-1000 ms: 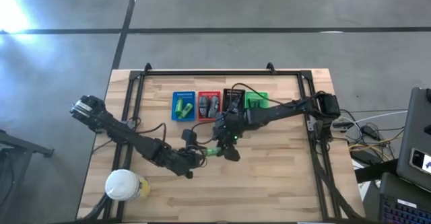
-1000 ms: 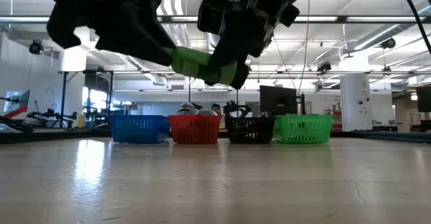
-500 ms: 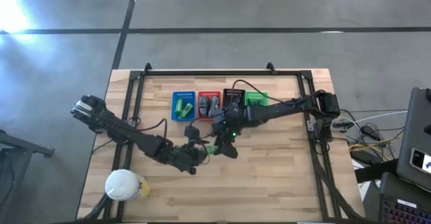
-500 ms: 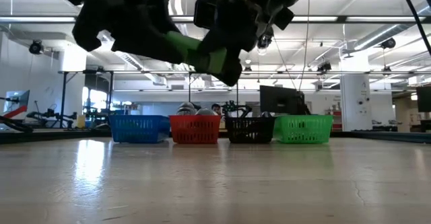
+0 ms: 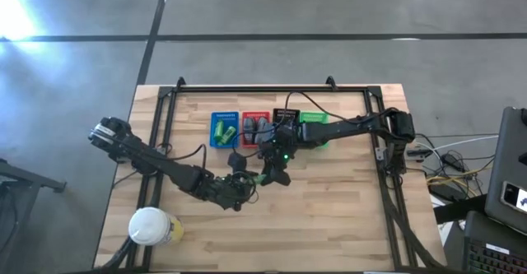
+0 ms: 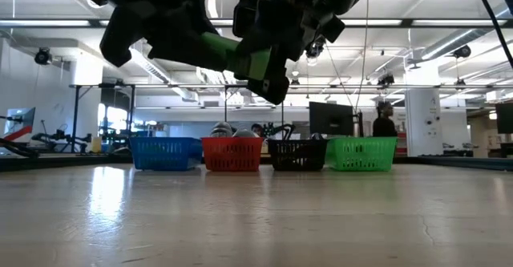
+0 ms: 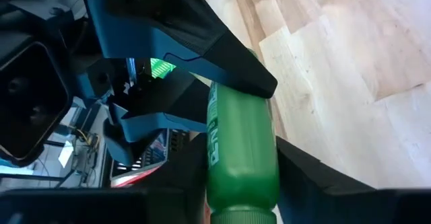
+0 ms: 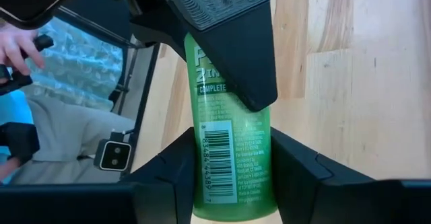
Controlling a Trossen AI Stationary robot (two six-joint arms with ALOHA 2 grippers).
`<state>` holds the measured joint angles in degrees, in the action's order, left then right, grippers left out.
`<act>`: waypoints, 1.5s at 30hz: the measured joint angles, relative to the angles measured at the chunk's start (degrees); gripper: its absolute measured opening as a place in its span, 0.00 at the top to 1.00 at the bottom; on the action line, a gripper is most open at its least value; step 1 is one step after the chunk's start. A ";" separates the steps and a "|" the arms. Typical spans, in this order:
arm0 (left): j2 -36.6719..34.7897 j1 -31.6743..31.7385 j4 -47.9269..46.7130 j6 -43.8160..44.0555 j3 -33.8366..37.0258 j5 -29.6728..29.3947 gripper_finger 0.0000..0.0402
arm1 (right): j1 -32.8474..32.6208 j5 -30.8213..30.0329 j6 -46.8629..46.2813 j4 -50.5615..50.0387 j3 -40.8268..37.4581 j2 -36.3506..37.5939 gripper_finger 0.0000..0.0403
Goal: Pick & Place Travel size toiletries
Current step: Put the green shampoo into the blue bin
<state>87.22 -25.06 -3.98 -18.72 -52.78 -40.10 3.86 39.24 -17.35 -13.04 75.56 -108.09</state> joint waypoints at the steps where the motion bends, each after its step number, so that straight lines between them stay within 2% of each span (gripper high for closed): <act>1: 0.00 0.00 0.01 -0.28 -0.04 0.01 0.66 | 0.00 0.03 -0.35 -0.02 -0.01 0.02 0.65; 6: 0.00 0.00 -0.01 -0.80 -0.06 -0.06 0.72 | 0.06 -0.05 -0.91 -0.01 -0.01 0.02 0.55; 15: 0.00 0.00 -2.06 0.35 -0.05 -1.47 0.73 | 0.34 -0.08 -2.02 -1.62 -0.01 0.70 0.34; 18: -0.40 -0.04 -4.89 4.67 -0.06 -3.36 0.73 | 0.35 -1.02 1.50 -6.11 -0.01 2.10 0.28; 20: -1.22 -0.04 -9.34 10.49 0.01 -5.84 0.73 | 0.42 -2.83 4.44 -10.19 -0.07 3.58 0.24; 22: -2.08 -0.02 -13.92 19.01 0.05 -8.01 0.73 | 0.25 -7.68 6.55 -12.38 -0.11 5.63 0.20; 24: -3.42 -0.14 -22.39 32.27 0.05 -11.43 0.73 | 0.21 -13.43 7.94 -14.36 -0.30 8.40 0.17; 26: -4.72 -0.17 -32.13 49.87 0.05 -14.08 0.73 | 0.47 -20.07 8.31 -14.60 -0.84 11.28 0.14; 29: -6.06 0.92 -47.34 81.73 0.70 -18.42 0.73 | 0.81 -29.61 6.99 -15.37 -1.98 14.91 0.11; 31: -6.73 3.27 -54.38 101.14 1.25 -20.43 0.73 | 1.00 -33.41 5.00 -15.22 -3.41 16.88 0.10; 32: -7.06 4.79 -56.02 107.29 1.90 -20.42 0.73 | 1.26 -34.13 4.06 -15.08 -3.95 17.56 0.10; 33: -7.16 6.61 -56.03 109.82 2.71 -19.89 0.73 | 1.49 -34.41 3.12 -14.85 -4.63 18.11 0.10; 36: -7.31 12.99 -46.45 107.93 5.31 -19.39 0.73 | 2.01 -34.83 0.49 -15.13 -6.23 18.61 0.11; 41: -7.17 22.93 -17.66 84.80 9.99 -12.11 0.73 | 1.57 -34.94 -2.58 -15.05 -7.84 18.79 0.13; 43: -6.97 26.04 -13.60 81.67 10.87 -11.56 0.73 | 0.93 -34.94 -3.82 -15.09 -8.55 18.81 0.14; 45: -6.88 29.46 -13.90 81.37 11.59 -10.44 0.73 | 0.30 -34.96 -5.04 -15.07 -9.17 18.87 0.15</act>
<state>80.34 4.40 -17.89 62.66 -41.19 -50.54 4.16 4.27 -22.39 -28.11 66.39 -89.22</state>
